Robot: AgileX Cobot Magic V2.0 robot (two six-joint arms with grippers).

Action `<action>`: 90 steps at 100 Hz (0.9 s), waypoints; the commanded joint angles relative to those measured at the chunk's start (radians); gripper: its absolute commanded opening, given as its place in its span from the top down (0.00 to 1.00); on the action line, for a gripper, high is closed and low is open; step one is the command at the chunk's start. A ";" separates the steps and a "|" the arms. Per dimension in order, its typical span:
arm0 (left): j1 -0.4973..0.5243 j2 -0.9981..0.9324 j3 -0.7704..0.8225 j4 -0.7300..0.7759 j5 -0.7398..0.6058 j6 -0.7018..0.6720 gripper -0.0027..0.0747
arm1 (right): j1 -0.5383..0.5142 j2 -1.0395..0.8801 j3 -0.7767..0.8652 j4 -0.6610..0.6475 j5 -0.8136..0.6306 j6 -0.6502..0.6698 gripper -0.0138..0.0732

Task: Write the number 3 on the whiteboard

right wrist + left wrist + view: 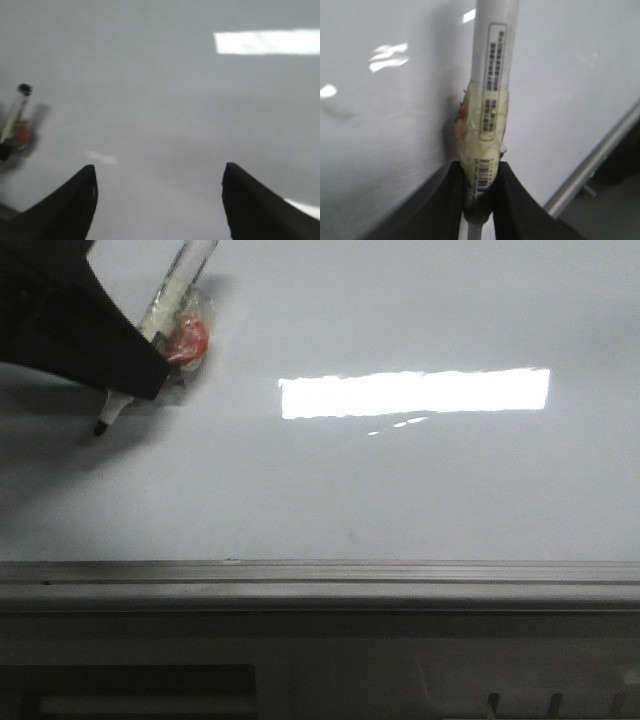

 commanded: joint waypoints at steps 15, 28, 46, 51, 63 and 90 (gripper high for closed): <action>-0.142 -0.133 -0.124 -0.007 0.169 0.586 0.99 | 0.159 0.251 -0.212 0.329 0.175 -0.481 0.30; -0.185 -0.164 -0.124 -0.007 0.114 0.616 0.99 | 0.292 0.368 -0.242 0.325 0.183 -0.557 0.30; -0.187 -0.166 -0.124 -0.013 0.119 0.616 0.99 | 0.467 0.492 -0.263 0.323 0.050 -0.558 0.30; -0.187 -0.166 -0.124 -0.014 0.119 0.616 0.99 | 0.500 0.514 -0.269 0.323 -0.020 -0.558 0.30; -0.187 -0.166 -0.124 -0.014 0.126 0.616 0.99 | 0.566 0.573 -0.308 0.323 -0.073 -0.558 0.30; -0.187 -0.166 -0.124 -0.014 0.126 0.616 0.99 | 0.647 0.701 -0.371 0.333 -0.042 -0.558 0.39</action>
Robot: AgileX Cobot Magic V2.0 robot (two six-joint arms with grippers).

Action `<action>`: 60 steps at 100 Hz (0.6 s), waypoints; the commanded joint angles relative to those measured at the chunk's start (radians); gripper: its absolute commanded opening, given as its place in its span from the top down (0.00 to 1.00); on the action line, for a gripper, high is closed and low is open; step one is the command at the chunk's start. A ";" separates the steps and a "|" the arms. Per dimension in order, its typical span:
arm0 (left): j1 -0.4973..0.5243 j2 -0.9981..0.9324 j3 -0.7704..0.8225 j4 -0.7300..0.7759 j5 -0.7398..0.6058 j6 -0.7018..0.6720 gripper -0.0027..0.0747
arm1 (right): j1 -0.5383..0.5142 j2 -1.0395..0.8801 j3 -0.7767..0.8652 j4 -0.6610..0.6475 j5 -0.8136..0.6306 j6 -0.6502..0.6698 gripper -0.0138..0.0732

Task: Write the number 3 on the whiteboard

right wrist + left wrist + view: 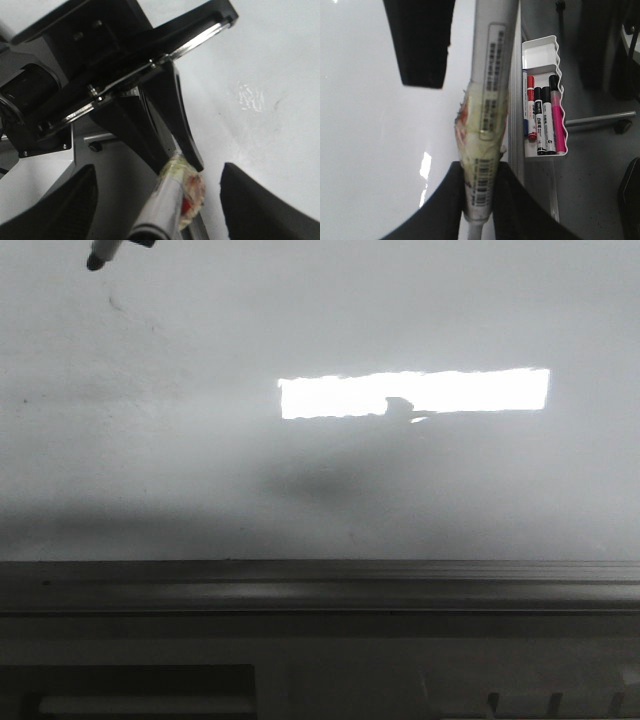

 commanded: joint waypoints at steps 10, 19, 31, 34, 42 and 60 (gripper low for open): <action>-0.008 -0.013 -0.034 -0.037 -0.039 -0.006 0.99 | 0.007 0.046 -0.042 0.042 -0.020 -0.008 0.63; -0.008 -0.013 -0.034 -0.045 -0.039 -0.028 0.99 | 0.007 0.054 -0.043 0.048 -0.018 -0.008 0.88; -0.008 -0.013 -0.034 -0.048 -0.044 -0.109 0.83 | 0.007 0.054 -0.043 0.051 -0.025 -0.008 0.91; -0.008 -0.016 -0.034 -0.056 -0.044 -0.122 0.75 | 0.007 0.054 -0.043 0.051 -0.027 -0.008 0.91; -0.008 -0.033 -0.034 -0.075 -0.048 -0.175 0.46 | 0.007 0.054 -0.043 0.051 -0.037 -0.008 0.91; -0.002 -0.151 -0.034 -0.081 -0.058 -0.255 0.23 | 0.007 0.054 -0.043 0.051 -0.079 -0.008 0.91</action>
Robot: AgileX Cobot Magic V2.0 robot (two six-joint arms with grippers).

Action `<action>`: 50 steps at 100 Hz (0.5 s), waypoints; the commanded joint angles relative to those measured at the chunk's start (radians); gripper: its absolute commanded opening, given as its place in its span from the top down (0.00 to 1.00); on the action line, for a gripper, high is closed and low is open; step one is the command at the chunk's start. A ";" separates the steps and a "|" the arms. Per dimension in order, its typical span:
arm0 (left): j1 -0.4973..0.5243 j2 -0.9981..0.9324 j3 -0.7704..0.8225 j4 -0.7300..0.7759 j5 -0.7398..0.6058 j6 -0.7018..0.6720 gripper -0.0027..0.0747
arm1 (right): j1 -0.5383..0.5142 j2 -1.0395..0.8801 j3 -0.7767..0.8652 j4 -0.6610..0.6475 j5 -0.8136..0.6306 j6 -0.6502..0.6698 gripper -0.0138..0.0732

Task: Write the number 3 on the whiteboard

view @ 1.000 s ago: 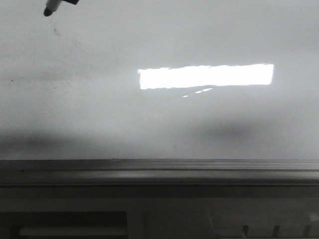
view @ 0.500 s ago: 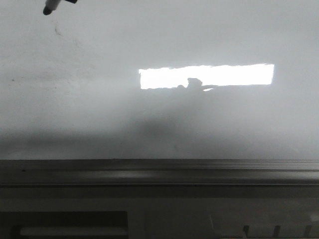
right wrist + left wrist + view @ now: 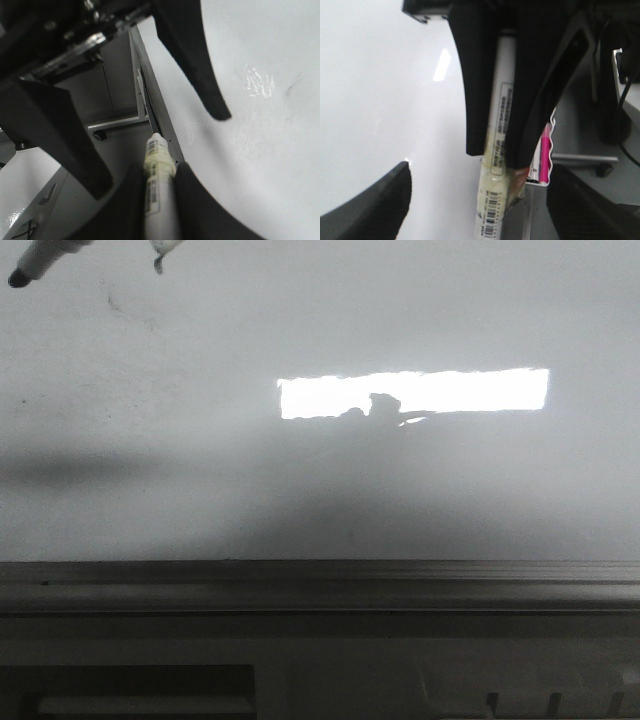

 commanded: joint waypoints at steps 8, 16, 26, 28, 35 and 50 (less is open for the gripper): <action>0.009 -0.157 -0.031 -0.024 -0.058 -0.114 0.34 | -0.005 -0.014 -0.036 0.037 -0.087 0.003 0.91; 0.029 -0.260 -0.018 0.067 -0.061 -0.246 0.51 | -0.005 -0.014 -0.036 0.037 -0.116 0.003 0.91; 0.059 -0.409 0.020 0.196 -0.063 -0.443 0.77 | -0.005 -0.013 -0.036 0.019 -0.185 0.003 0.91; 0.064 -0.429 0.031 0.222 -0.063 -0.476 0.83 | -0.005 -0.012 -0.036 0.012 -0.197 0.003 0.91; 0.080 -0.525 0.074 0.293 -0.061 -0.547 0.99 | -0.005 0.001 -0.036 -0.001 -0.256 0.003 0.91; 0.104 -0.685 0.162 0.328 -0.066 -0.630 0.99 | -0.051 0.049 -0.036 -0.004 -0.276 0.003 0.91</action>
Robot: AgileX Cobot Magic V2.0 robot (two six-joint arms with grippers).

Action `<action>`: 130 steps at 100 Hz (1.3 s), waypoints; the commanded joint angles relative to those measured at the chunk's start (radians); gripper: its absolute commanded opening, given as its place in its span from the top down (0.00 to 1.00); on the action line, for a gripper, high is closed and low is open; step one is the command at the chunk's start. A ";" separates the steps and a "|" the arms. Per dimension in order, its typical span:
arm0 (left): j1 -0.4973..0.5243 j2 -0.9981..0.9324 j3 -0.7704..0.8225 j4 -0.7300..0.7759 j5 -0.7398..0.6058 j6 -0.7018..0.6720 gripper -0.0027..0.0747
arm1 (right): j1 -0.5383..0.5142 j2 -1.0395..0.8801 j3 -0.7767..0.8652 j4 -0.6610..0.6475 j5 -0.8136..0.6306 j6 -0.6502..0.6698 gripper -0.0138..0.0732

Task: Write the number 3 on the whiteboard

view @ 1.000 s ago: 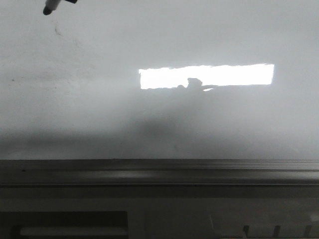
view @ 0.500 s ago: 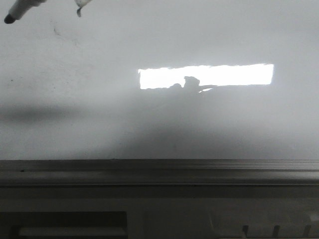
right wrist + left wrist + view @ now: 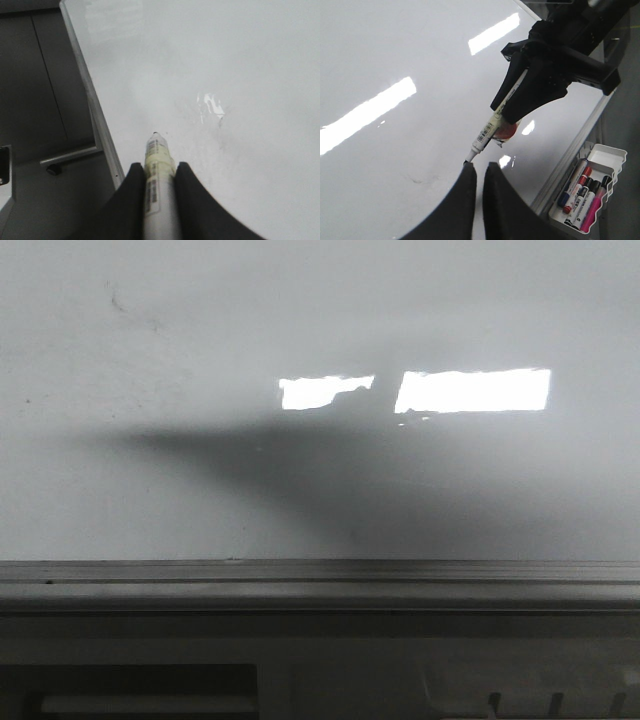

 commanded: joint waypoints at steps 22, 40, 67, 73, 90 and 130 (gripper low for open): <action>0.014 -0.138 0.060 -0.002 -0.064 -0.133 0.99 | -0.152 0.069 -0.036 0.006 -0.042 0.005 0.91; 0.014 -0.139 0.060 -0.002 -0.067 -0.133 0.99 | -0.234 0.078 -0.030 0.006 -0.018 0.005 0.91; 0.014 -0.139 0.060 -0.002 -0.066 -0.133 0.99 | -0.333 0.050 0.005 -0.002 0.122 0.016 0.89; 0.014 -0.139 0.060 -0.002 -0.066 -0.133 0.99 | -0.334 0.027 0.028 -0.002 0.122 0.031 0.89; 0.014 -0.139 0.060 -0.002 -0.066 -0.133 0.99 | -0.300 0.032 0.092 0.010 0.100 0.043 0.89; 0.014 -0.139 0.060 -0.002 -0.067 -0.133 0.99 | -0.286 0.062 0.102 0.006 0.024 0.043 0.89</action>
